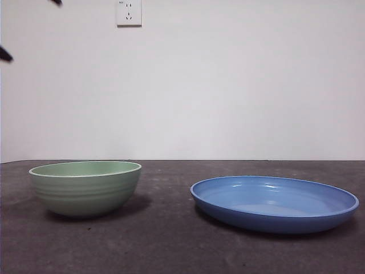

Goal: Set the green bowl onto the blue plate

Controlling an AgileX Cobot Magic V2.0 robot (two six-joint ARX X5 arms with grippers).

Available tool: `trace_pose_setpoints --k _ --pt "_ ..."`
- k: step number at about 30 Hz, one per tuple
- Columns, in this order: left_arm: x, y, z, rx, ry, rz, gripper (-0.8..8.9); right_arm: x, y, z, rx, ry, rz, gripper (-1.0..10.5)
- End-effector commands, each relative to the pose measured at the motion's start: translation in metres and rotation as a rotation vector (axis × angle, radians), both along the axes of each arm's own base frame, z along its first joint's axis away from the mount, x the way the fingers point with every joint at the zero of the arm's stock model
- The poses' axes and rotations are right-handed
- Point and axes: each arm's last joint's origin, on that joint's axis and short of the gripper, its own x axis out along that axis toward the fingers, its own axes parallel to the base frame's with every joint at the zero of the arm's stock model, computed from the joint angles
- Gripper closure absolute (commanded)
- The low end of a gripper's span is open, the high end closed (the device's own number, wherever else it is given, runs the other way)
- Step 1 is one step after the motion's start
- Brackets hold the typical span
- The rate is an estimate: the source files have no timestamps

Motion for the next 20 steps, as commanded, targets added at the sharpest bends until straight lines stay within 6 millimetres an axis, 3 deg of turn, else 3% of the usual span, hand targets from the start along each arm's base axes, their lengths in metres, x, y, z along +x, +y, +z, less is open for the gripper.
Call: trace_pose_setpoints --k 1,8,14,20 --pt "0.018 -0.002 -0.007 0.039 0.038 0.01 2.77 0.003 0.001 0.003 -0.013 -0.003 0.011 4.2" --pt "0.061 -0.002 -0.053 0.224 0.222 0.113 2.78 0.008 0.002 0.001 -0.016 0.022 0.014 4.2" --pt "0.093 -0.008 -0.097 0.252 0.346 0.096 2.82 0.008 0.002 0.0 -0.017 0.026 0.014 4.2" --pt "0.113 -0.011 -0.13 0.261 0.406 0.089 2.83 0.008 0.002 0.0 -0.018 0.026 0.014 4.2"
